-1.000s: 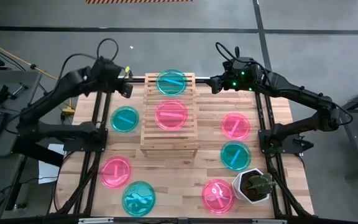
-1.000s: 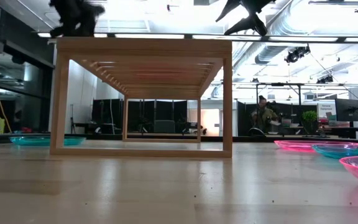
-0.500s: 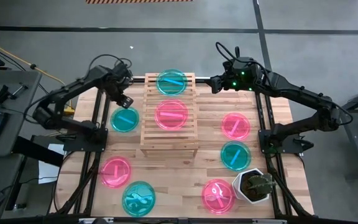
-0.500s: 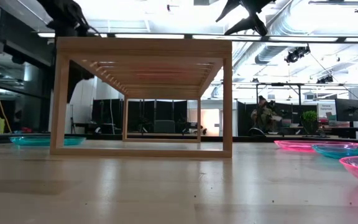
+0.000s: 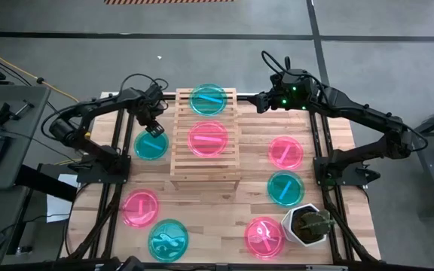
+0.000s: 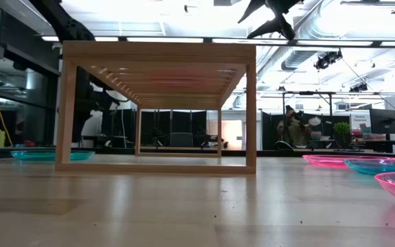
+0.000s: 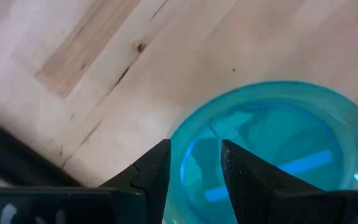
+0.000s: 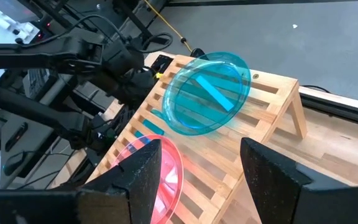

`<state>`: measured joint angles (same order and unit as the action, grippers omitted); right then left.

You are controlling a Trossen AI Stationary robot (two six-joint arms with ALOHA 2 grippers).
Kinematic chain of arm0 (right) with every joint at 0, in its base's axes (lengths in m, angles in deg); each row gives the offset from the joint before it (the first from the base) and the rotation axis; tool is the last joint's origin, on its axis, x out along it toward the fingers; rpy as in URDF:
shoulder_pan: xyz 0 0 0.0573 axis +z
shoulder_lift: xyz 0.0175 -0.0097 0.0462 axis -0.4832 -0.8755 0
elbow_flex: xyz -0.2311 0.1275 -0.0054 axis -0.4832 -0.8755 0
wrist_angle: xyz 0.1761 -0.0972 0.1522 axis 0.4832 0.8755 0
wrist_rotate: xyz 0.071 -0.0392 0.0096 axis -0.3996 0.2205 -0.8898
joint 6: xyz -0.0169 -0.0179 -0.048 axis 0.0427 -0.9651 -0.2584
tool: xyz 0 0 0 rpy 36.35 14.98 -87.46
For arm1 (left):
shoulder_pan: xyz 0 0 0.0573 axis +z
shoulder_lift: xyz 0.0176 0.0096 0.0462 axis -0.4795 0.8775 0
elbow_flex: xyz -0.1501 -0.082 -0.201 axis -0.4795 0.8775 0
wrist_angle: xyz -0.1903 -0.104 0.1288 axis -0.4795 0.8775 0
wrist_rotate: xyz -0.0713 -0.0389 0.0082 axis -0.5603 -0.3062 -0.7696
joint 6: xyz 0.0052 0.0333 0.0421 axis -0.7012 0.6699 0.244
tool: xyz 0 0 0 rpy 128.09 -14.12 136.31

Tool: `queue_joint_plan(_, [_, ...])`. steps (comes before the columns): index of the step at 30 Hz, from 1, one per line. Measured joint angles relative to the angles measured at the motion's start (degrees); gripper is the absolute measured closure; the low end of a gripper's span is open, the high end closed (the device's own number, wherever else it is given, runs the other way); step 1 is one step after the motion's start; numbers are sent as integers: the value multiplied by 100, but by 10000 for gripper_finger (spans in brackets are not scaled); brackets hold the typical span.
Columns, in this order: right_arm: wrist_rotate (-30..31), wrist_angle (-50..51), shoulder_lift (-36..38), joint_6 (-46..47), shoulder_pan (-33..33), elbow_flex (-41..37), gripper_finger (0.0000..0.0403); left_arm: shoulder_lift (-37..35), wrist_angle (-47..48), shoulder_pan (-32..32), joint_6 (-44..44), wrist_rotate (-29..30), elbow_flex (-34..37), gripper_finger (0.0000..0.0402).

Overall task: Place and stack plates onto a shelf
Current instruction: Stack the blue plate on top of the blue plate on the shelf

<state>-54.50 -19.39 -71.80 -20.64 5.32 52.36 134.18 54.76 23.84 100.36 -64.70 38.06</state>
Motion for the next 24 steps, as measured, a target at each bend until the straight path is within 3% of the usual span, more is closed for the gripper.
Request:
queue_joint_plan(9, [-16,0,0,146,0,0,199,323,-547,4,473,2,47,270])
queue_joint_plan(24, [-20,4,0,206,0,0,198,867,-433,155,910,-108,-12,271])
